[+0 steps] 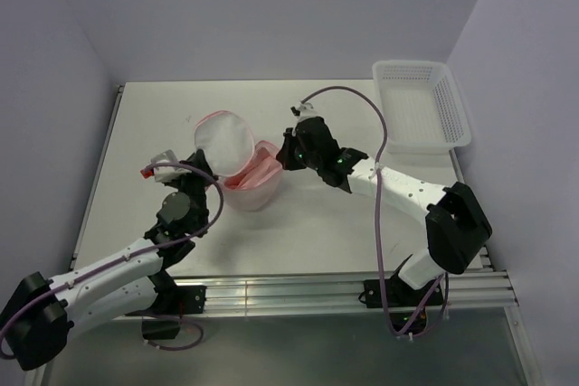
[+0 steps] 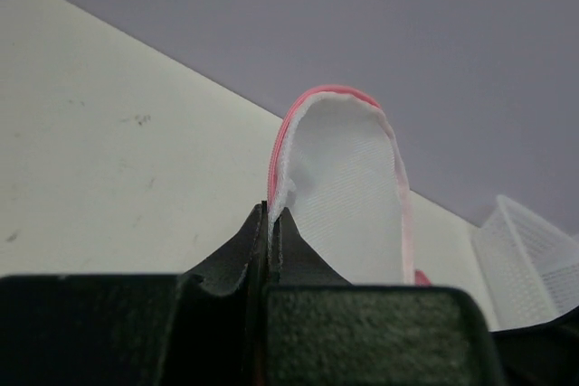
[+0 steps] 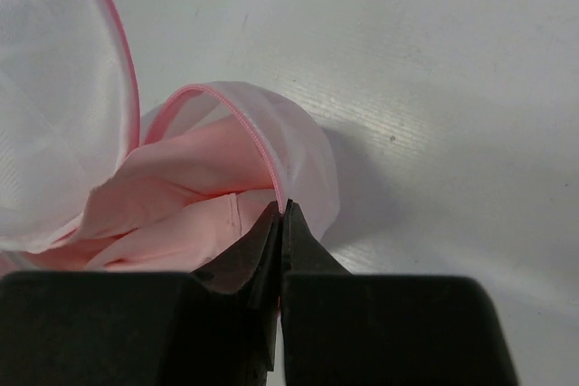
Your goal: Place the bra in the laundry bag and zip it closed
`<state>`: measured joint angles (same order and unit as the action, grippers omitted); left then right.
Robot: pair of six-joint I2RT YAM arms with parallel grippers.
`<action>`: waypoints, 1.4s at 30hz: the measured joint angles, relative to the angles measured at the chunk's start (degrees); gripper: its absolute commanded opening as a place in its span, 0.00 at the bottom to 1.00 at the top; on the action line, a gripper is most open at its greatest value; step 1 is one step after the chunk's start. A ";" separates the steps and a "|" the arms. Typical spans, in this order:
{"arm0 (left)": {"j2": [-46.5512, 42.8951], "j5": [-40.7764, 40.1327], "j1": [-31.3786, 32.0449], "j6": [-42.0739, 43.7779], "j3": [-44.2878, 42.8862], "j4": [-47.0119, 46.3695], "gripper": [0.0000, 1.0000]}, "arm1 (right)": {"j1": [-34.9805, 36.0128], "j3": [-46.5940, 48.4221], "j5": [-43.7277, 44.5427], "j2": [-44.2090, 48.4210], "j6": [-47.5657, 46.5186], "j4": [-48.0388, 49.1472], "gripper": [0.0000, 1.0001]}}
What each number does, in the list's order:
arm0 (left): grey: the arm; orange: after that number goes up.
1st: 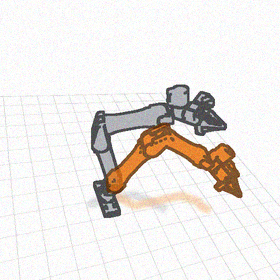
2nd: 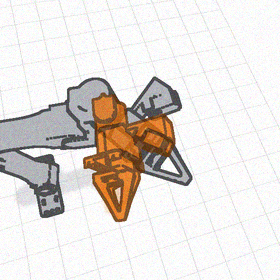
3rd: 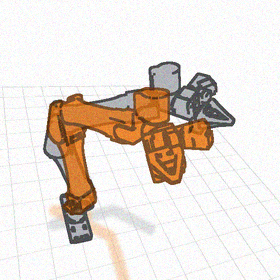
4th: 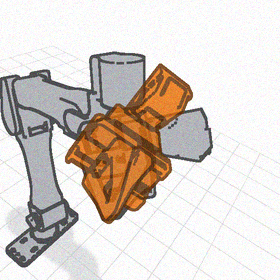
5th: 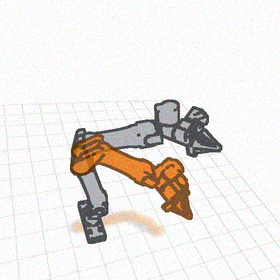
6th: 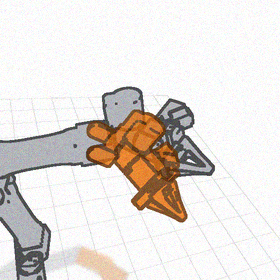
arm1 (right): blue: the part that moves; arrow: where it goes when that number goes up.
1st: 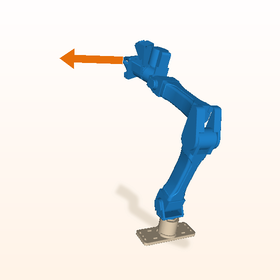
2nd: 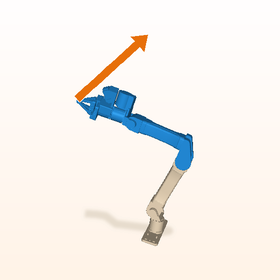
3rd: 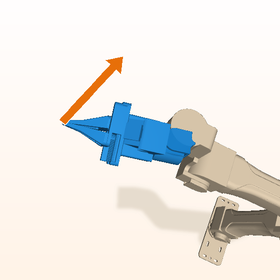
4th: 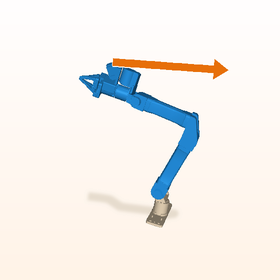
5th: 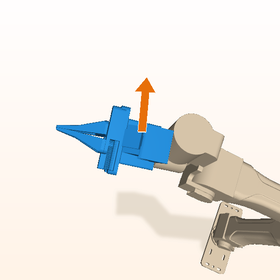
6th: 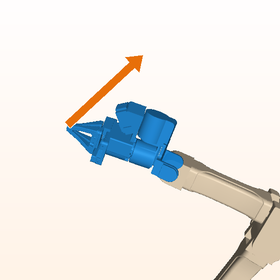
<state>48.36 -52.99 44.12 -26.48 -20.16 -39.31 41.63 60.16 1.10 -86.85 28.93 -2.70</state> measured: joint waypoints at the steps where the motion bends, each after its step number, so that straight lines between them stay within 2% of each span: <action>1: 0.70 -1.40 1.03 2.40 0.00 -1.57 0.01 | 0.39 1.18 0.87 -0.22 -0.52 -0.90 0.00; 6: 5.29 -8.55 4.94 15.76 0.02 -11.32 0.17 | 1.90 5.70 5.68 -0.83 -3.48 -6.16 0.00; 11: 5.81 -10.43 10.05 21.68 2.08 -17.29 0.22 | 2.01 10.43 5.90 -3.43 -6.08 -10.14 0.00; 12: 5.84 -10.67 11.37 22.69 2.25 -17.84 0.27 | 2.01 11.67 5.46 -4.70 -6.40 -10.51 0.00; 15: 5.33 -10.80 16.24 24.55 2.32 -19.28 0.31 | 1.84 14.97 3.23 -9.86 -7.37 -10.58 0.00; 18: 2.60 -9.88 20.17 22.47 2.32 -17.59 0.33 | 1.44 15.15 0.37 -12.74 -7.41 -10.49 0.00; 21: -1.84 -8.13 21.97 17.35 2.45 -11.96 0.43 | 0.59 15.13 -3.80 -13.07 -7.39 -9.86 0.00; 24: -4.74 -5.70 22.14 11.47 3.41 -6.29 0.47 | -1.01 14.67 -8.02 -13.07 -7.34 -7.08 0.00; 28: -2.51 -2.23 22.16 5.55 4.15 -1.18 0.49 | -3.54 12.92 -13.68 -13.09 -7.06 -3.30 0.00; 31: 1.09 -0.98 22.27 4.48 3.63 2.29 0.66 | -4.72 12.57 -16.48 -13.18 -6.71 -2.10 0.00; 32: 1.53 -0.72 22.32 4.66 3.30 3.50 0.80 | -4.92 12.57 -17.27 -13.29 -6.69 -1.77 0.00; 33: 1.51 -0.42 22.34 5.11 2.97 4.61 0.86 | -5.03 12.57 -18.05 -13.46 -6.71 -1.33 0.00; 35: 0.81 -0.04 22.34 5.33 1.88 5.90 0.94 | -5.55 12.59 -20.46 -13.81 -6.97 -0.72 0.00; 39: -1.84 3.52 20.90 4.68 -0.92 9.51 0.96 | -7.19 12.74 -25.49 -14.64 -8.11 -0.57 0.00; 42: -2.36 9.35 17.90 3.63 -4.31 12.35 0.97 | -8.90 13.09 -28.24 -15.74 -9.25 -0.74 0.00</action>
<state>46.00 -43.64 62.02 -22.85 -24.47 -26.96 32.73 73.25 -27.14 -102.59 19.68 -3.44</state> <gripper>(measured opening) 0.966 0.017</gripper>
